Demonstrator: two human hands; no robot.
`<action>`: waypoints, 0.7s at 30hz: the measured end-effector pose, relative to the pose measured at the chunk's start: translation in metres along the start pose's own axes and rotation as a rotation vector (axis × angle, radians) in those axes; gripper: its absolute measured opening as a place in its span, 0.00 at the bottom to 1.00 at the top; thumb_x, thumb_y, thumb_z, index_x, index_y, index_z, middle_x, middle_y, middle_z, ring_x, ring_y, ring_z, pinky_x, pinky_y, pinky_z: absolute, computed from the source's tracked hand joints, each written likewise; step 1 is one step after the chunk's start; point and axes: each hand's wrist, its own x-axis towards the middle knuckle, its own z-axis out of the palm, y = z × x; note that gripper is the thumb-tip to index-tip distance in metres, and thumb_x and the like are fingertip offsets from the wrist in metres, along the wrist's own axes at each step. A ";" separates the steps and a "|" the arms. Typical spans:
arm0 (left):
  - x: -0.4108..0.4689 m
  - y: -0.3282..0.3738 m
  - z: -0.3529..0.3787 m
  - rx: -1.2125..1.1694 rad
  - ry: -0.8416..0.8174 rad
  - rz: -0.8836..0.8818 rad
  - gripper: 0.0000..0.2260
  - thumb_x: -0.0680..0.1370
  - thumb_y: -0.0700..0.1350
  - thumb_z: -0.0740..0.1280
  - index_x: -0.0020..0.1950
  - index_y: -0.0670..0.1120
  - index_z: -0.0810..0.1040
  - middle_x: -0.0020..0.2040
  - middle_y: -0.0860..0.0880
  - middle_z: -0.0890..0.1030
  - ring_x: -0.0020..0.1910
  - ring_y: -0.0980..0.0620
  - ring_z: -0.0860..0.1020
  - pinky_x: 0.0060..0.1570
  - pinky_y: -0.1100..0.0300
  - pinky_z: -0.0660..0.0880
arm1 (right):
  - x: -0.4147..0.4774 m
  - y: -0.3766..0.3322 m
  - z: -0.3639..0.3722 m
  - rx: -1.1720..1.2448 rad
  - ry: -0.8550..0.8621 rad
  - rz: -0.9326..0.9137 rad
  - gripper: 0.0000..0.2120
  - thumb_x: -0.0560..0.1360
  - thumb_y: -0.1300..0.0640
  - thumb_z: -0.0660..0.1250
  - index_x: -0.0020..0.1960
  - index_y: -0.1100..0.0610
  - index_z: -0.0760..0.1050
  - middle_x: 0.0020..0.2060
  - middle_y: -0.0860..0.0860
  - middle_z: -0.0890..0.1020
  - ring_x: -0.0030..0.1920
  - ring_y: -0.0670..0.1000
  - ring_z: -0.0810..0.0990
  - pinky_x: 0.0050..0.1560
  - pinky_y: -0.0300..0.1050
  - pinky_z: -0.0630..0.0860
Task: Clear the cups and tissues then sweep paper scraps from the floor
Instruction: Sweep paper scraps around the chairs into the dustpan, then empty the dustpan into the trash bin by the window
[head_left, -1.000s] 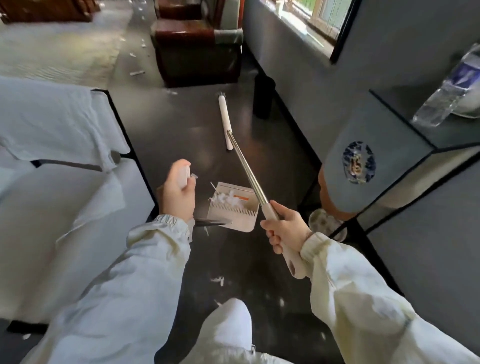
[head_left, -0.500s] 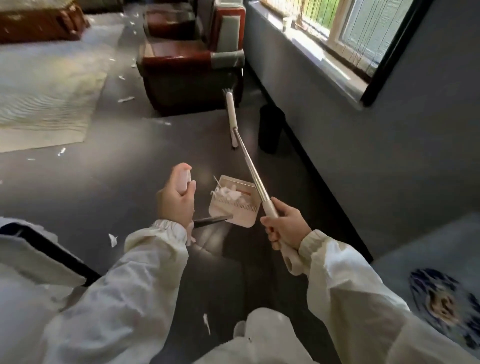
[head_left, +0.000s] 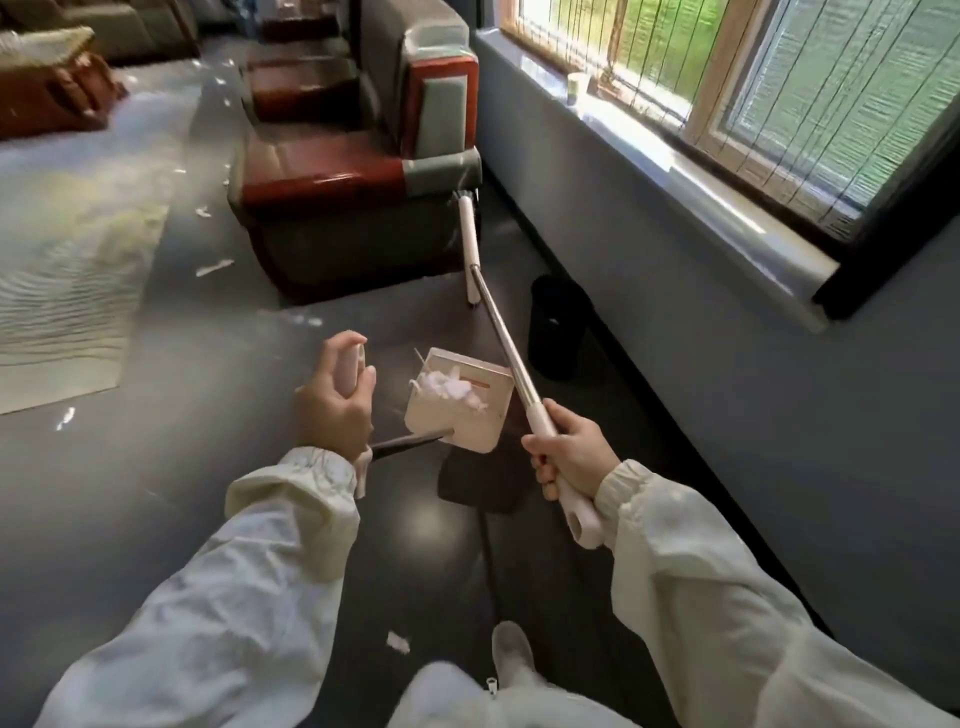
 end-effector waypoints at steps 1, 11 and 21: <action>0.024 -0.003 0.006 0.002 -0.003 0.003 0.13 0.75 0.43 0.65 0.52 0.62 0.74 0.33 0.56 0.76 0.19 0.57 0.71 0.17 0.64 0.69 | 0.016 -0.012 0.007 0.001 0.014 0.003 0.30 0.76 0.68 0.62 0.74 0.50 0.61 0.27 0.53 0.72 0.19 0.44 0.70 0.19 0.37 0.69; 0.252 -0.060 0.051 -0.017 -0.207 0.092 0.11 0.72 0.53 0.62 0.52 0.66 0.72 0.35 0.50 0.77 0.25 0.47 0.76 0.26 0.54 0.76 | 0.149 -0.087 0.094 0.124 0.176 0.033 0.34 0.76 0.68 0.63 0.76 0.49 0.56 0.27 0.53 0.71 0.19 0.45 0.69 0.19 0.37 0.68; 0.447 -0.116 0.045 -0.146 -0.530 0.310 0.12 0.73 0.46 0.63 0.54 0.61 0.72 0.37 0.54 0.77 0.34 0.42 0.79 0.39 0.43 0.79 | 0.246 -0.122 0.264 0.398 0.473 0.067 0.33 0.77 0.67 0.63 0.76 0.48 0.56 0.28 0.53 0.72 0.21 0.45 0.69 0.20 0.39 0.68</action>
